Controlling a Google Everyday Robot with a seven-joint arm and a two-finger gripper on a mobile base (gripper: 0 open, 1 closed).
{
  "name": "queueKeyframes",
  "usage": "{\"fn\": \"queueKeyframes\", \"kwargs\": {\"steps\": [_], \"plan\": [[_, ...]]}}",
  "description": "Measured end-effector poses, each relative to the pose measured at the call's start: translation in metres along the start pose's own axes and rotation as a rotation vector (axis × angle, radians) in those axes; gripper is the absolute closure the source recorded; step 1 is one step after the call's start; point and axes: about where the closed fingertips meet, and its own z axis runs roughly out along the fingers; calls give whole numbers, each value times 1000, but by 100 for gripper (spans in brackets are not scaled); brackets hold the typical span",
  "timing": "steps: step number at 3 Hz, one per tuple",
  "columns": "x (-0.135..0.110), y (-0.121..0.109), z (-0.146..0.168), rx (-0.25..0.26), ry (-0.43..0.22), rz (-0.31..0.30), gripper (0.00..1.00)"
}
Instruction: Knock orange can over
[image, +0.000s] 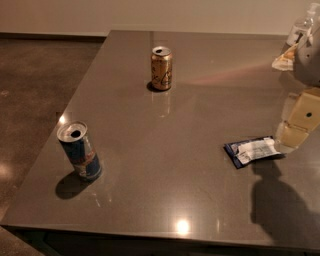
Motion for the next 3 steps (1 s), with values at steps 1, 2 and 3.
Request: {"fn": "queueKeyframes", "kwargs": {"steps": [1,2,3], "plan": [[0,0,0,0,0,0,0],[-13,-12,5,-10,-34,33,0],[-37,-39,16,1,-64,83,0]]}}
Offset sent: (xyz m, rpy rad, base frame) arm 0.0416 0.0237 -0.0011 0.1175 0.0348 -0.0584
